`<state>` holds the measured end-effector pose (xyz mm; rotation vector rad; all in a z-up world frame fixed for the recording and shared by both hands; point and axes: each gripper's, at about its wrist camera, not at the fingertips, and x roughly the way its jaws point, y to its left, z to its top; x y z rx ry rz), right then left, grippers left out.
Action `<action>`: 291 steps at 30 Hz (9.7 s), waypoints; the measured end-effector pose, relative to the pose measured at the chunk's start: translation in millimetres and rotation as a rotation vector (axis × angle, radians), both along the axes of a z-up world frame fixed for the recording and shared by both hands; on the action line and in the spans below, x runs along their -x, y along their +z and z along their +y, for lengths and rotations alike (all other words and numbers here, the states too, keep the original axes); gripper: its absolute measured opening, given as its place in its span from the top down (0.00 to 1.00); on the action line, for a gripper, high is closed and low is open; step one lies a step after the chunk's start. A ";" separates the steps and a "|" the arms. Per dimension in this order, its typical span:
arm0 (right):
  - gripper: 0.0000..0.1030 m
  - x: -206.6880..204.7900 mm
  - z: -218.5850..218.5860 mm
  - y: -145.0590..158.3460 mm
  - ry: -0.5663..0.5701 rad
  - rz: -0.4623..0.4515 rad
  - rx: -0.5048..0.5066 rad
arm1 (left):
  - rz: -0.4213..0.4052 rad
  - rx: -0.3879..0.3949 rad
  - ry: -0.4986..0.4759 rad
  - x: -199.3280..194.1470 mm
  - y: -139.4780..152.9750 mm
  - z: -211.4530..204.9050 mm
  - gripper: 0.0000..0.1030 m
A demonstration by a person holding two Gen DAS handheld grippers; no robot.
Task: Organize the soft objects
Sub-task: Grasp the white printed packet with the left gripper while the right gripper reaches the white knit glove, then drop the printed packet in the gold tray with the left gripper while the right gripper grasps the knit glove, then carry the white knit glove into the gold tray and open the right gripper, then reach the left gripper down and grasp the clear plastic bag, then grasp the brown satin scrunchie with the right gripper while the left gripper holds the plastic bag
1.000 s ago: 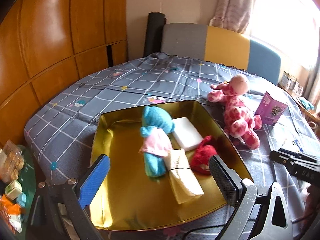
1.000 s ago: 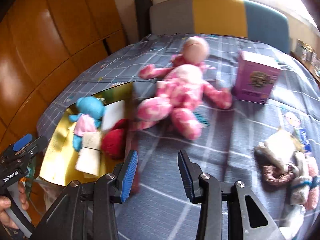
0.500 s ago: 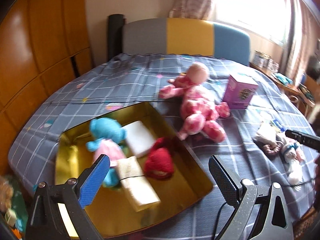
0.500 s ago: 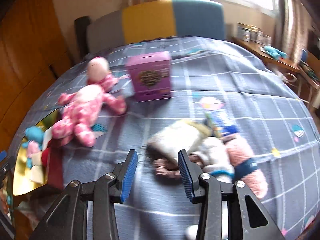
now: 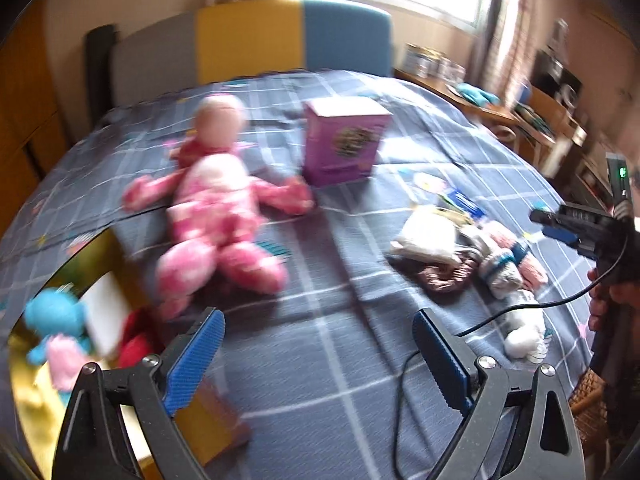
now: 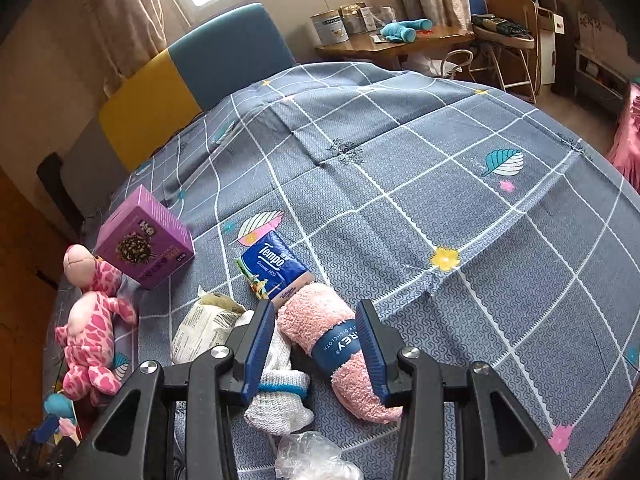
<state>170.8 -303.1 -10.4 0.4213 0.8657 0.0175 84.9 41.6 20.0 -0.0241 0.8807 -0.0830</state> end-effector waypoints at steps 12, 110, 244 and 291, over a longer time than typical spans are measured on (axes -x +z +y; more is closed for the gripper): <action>0.59 -2.7 7.0 -2.7 0.051 0.008 -0.092 | 0.118 0.015 -0.207 -97.6 -37.1 -86.4 0.05; 0.62 -13.6 95.7 -55.1 0.357 0.194 0.335 | 0.070 0.452 0.440 76.1 -51.4 176.7 0.29; 0.48 106.9 -2.6 45.0 0.147 -0.025 0.230 | -0.054 0.022 -0.205 21.8 13.9 -41.2 0.26; 0.48 2.4 97.9 -41.7 0.252 0.254 -0.210 | 0.097 0.207 -0.138 16.3 -95.1 -21.3 0.62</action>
